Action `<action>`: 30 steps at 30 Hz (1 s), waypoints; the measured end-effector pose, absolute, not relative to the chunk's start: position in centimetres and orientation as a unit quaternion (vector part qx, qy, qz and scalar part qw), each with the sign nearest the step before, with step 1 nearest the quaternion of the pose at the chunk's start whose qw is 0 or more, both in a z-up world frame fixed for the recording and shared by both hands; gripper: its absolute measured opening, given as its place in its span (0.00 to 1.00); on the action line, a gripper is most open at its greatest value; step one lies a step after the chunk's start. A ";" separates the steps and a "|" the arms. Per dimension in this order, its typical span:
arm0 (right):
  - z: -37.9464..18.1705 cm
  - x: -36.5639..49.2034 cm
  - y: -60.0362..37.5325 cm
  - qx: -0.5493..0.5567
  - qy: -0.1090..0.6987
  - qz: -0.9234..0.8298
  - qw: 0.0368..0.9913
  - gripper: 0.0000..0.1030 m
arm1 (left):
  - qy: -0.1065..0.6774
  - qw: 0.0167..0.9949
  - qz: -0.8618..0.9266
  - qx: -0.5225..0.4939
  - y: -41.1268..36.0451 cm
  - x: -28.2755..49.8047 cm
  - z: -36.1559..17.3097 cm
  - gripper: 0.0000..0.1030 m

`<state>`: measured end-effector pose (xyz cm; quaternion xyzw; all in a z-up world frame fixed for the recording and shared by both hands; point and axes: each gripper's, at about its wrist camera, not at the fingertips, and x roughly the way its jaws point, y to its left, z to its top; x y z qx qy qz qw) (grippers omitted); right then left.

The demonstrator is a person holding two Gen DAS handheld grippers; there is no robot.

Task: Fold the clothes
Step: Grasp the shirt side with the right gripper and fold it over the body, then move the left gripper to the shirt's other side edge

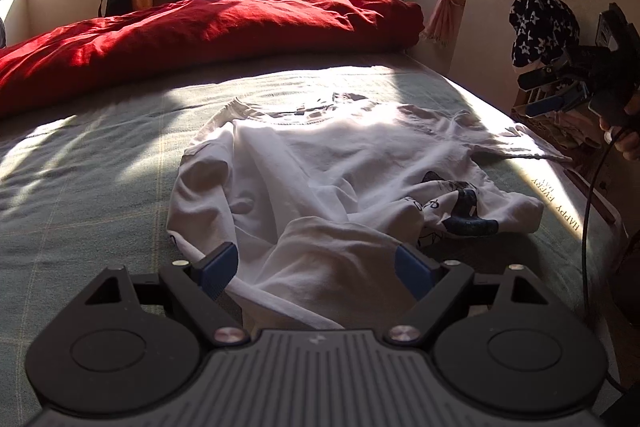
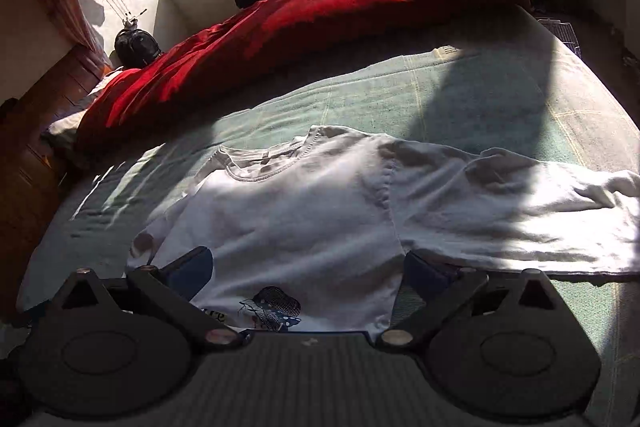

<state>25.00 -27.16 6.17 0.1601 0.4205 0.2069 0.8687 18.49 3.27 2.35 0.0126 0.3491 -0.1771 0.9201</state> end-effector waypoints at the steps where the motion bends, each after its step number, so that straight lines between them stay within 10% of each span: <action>1: 5.8 24.1 -25.0 0.164 0.421 0.227 0.863 1.00 | 0.350 0.920 -0.179 0.010 3.4 18.1 2.2 0.83; 30: -7.3 7.8 -18.7 0.222 0.409 0.204 0.861 1.00 | 0.375 0.900 -0.204 -0.085 2.1 15.2 -3.5 0.82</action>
